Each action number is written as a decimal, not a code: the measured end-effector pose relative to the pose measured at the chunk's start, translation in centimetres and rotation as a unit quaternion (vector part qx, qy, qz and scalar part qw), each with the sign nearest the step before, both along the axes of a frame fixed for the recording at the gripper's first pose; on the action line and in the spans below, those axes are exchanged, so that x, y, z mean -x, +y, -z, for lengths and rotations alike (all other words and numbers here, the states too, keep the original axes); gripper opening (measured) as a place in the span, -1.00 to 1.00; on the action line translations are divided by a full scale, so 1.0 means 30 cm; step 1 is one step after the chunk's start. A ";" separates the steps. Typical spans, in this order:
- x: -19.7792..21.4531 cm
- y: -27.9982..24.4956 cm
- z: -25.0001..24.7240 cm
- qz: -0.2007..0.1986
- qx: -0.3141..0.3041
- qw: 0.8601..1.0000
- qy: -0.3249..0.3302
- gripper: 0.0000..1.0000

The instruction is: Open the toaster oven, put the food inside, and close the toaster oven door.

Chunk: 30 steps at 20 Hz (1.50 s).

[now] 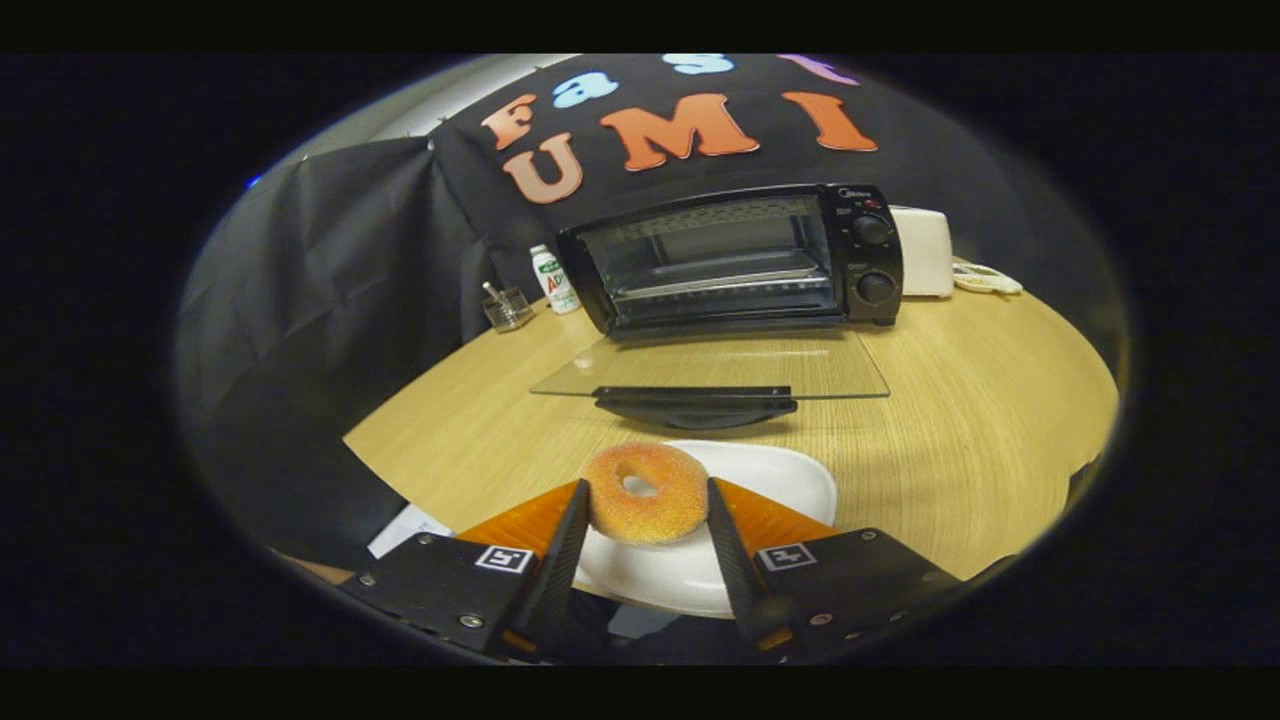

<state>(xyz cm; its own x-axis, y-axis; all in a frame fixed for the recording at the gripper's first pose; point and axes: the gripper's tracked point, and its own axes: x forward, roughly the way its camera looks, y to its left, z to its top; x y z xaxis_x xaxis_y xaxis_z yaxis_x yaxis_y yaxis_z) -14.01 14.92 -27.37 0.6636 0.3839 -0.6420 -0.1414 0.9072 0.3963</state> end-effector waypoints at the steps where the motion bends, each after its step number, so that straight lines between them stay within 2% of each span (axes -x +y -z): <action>1: -0.024 -0.002 -0.020 0.017 -0.021 1.000 -0.006 0.34; 6: -0.137 0.010 -0.129 0.078 -0.146 0.986 -0.027 0.33; 9: -0.205 0.021 -0.150 0.095 -0.179 0.979 -0.032 0.33; 16: -0.406 0.071 -0.202 0.106 -0.239 0.964 -0.053 0.33; 24: -0.689 0.031 -0.171 0.148 -0.219 0.963 -0.050 0.33; 30: -0.828 0.042 -0.089 0.150 -0.176 0.971 -0.056 0.32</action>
<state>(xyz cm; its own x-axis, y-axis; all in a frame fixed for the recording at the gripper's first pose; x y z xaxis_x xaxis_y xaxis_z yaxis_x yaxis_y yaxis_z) 10.83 16.19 -24.69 0.8377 0.3448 -0.4236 0.0489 0.7251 0.6869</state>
